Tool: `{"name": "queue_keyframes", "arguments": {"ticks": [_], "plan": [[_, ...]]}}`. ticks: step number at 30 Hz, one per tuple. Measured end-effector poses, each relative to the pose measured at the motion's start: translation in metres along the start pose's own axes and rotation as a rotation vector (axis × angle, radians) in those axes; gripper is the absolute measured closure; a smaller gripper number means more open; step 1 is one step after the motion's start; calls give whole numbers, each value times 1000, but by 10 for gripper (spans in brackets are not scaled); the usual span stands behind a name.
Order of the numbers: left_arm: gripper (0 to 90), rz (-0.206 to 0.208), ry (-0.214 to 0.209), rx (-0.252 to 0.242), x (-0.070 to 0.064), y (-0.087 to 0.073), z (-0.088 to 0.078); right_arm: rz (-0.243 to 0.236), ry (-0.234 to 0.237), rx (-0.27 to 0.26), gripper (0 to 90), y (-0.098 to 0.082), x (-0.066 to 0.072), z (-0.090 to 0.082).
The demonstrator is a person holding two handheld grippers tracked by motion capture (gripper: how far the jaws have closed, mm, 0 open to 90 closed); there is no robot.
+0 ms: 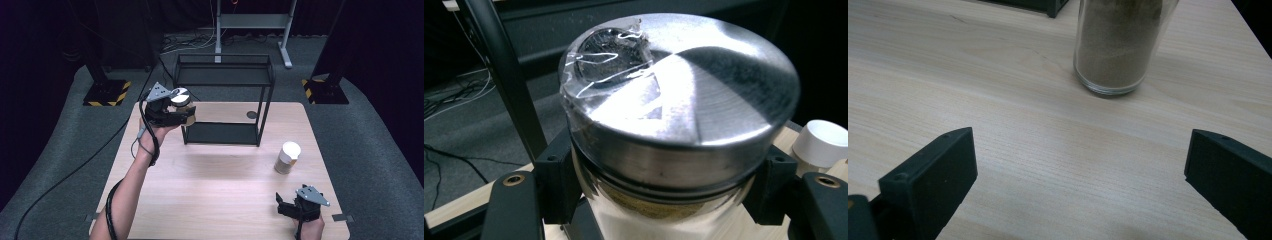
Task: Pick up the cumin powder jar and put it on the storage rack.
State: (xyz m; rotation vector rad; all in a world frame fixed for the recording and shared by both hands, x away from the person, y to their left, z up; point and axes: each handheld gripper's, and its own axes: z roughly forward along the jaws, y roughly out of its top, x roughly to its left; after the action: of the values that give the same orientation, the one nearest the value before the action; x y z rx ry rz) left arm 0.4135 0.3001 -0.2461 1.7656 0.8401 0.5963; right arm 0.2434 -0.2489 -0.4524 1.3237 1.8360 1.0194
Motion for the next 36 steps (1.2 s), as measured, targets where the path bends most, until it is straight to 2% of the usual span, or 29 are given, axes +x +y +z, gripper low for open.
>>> {"name": "queue_keyframes", "arguments": {"ticks": [7,12,19,36], "plan": [[305,9,-19,3,0,11,2,6,-6,-11,0,-2,0,-1],[305,11,-23,-10,-1,18,2,-1,0,3,0,1,0,0],[305,7,-37,-2,3,29,4,4,-5,-5,0,-1,0,-1],[305,15,-51,4,5,57,3,1,1,1,0,0,0,0]]}}
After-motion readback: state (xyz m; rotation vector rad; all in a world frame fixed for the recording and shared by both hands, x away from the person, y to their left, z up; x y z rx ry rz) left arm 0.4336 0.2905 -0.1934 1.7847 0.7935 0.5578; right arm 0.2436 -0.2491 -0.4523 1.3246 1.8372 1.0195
